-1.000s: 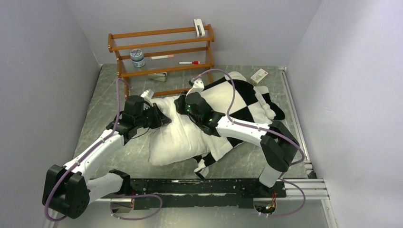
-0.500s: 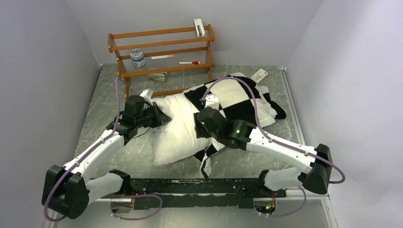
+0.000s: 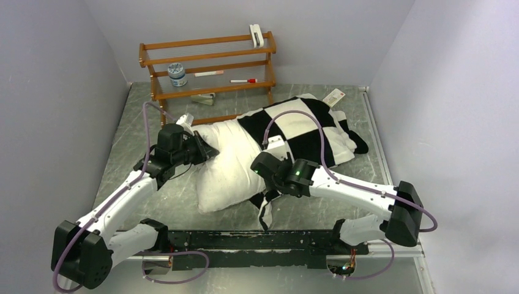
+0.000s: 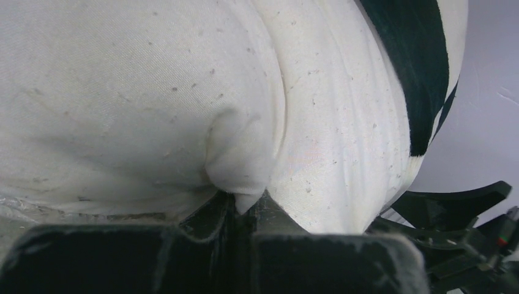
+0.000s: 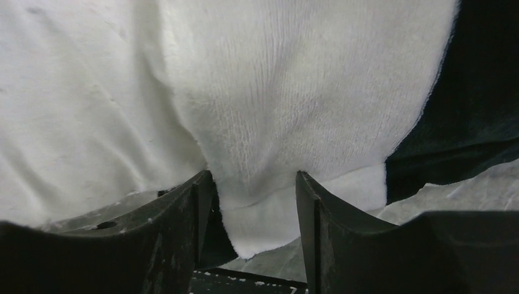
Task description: Put the pillow into the pillowcase
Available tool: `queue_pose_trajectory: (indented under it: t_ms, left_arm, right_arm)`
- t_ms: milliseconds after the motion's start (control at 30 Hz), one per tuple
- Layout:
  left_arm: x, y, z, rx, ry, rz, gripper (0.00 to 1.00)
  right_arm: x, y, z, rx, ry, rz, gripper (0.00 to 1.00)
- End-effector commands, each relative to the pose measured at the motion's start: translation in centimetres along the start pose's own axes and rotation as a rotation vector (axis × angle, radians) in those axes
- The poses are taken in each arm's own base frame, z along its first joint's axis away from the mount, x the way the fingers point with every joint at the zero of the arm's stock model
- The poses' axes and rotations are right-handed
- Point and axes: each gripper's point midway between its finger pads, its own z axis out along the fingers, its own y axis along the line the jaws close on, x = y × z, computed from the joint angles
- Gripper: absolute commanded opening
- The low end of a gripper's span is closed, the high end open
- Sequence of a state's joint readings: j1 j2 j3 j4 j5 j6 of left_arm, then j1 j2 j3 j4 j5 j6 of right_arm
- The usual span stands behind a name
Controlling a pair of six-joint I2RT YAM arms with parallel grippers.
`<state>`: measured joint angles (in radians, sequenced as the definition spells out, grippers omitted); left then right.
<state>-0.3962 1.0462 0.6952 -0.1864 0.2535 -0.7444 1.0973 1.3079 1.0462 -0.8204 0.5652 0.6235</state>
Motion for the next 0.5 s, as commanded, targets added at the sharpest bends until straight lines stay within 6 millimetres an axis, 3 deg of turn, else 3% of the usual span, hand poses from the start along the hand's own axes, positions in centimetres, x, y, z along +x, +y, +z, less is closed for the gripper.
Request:
queue_pose_trajectory:
  t_ms: [0,67,100,133,167,267,367,467]
  left_arm:
    - [-1.8,-3.4,-0.8,0.098,-0.060,-0.007,0.05]
    - [-2.3,-3.8,-1.2,0.106,-0.077,-0.005,0.05]
    - [-2.5,-3.9,-1.4,0.107,-0.088,-0.001,0.05]
    - [-2.7,-3.9,-1.6,0.100,-0.100,0.001,0.05]
    - [-3.0,-3.8,-1.8,0.089,-0.114,0.001,0.05]
    - [-3.6,-4.0,-2.1,0.087,-0.147,-0.017,0.05]
    - [-3.9,-4.0,-1.9,0.085,-0.169,-0.031,0.05]
    - [-3.5,-3.9,-1.2,0.037,-0.176,0.026,0.05]
  right_arm:
    - [1.0,-0.4,1.4,0.050,-0.006,-0.002,0.53]
    - [1.0,0.3,1.9,0.039,-0.002,-0.007,0.42]
    - [0.6,1.1,1.9,0.015,0.003,-0.010,0.29]
    - [-0.1,2.1,1.4,-0.017,0.000,-0.010,0.10]
    - [-0.9,3.2,0.6,-0.054,-0.013,-0.014,0.00]
    - [-4.1,7.3,-2.7,-0.237,-0.097,-0.001,0.00]
    - [-7.0,11.8,-7.1,-0.543,-0.207,0.054,0.00]
    - [-8.1,13.1,-9.0,-0.690,-0.300,0.137,0.00]
